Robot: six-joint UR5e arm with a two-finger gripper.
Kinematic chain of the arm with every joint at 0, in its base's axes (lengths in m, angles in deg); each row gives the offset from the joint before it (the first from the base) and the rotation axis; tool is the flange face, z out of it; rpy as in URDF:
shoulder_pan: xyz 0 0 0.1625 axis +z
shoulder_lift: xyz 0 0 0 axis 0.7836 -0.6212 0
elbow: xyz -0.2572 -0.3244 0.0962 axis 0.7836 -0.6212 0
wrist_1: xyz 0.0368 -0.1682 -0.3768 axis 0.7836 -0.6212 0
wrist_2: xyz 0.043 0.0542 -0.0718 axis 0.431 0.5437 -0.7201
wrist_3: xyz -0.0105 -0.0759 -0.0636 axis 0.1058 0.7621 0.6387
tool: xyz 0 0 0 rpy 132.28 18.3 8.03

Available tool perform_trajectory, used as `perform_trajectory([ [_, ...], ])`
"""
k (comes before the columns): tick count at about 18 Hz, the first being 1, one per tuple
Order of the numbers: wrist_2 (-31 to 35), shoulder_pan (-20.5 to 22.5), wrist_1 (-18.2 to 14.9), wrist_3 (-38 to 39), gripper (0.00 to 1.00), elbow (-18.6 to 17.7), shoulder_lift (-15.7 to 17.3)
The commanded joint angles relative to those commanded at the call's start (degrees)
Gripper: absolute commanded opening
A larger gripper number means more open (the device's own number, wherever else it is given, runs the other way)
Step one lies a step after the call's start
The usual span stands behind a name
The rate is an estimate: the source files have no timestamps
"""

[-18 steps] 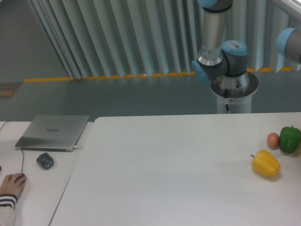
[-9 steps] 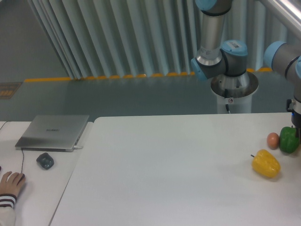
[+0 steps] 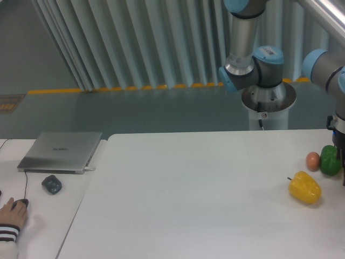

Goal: Place the red peppers in a basket

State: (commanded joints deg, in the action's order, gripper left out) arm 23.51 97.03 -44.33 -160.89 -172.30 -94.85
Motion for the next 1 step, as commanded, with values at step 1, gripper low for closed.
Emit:
perform_trajectory([
  [1,0.00,0.00,0.00,-0.09,1.00,0.00,0.00],
])
